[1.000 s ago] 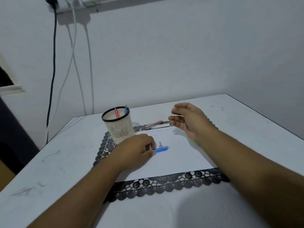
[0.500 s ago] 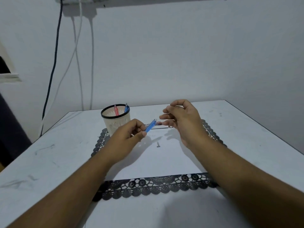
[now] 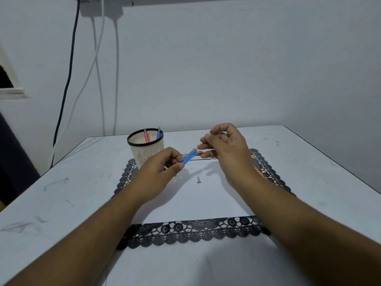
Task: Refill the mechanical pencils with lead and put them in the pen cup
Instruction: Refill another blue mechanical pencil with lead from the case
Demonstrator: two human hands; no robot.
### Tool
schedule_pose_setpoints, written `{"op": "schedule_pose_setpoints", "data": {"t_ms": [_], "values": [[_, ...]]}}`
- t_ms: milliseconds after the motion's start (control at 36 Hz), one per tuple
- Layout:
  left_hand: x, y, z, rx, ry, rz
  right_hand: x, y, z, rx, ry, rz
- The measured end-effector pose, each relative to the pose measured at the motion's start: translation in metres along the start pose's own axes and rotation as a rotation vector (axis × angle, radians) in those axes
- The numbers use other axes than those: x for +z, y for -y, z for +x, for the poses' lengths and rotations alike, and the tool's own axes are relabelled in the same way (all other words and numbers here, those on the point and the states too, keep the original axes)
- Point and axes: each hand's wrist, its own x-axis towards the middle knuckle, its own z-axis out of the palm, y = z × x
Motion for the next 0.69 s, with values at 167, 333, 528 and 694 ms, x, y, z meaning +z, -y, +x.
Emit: {"op": "schedule_pose_setpoints", "data": {"t_ms": [167,333,528,694], "values": [[0.0008,-0.0021,-0.0009,0.008,0.000,0.006,-0.0003,0.0026,0.0002,-0.031,-0.030,0.000],[0.0021,-0.0038,-0.0015,0.000,0.000,0.025,0.0007,-0.0007,-0.0012,-0.009,-0.022,-0.015],[0.0015,-0.0025,-0.0014,-0.015,-0.002,0.014,0.0026,-0.0026,-0.0045,-0.013,-0.007,-0.031],[0.0019,-0.0018,-0.0020,-0.009,0.001,0.006,0.0018,-0.0046,-0.0070,-0.010,-0.006,-0.062]]}}
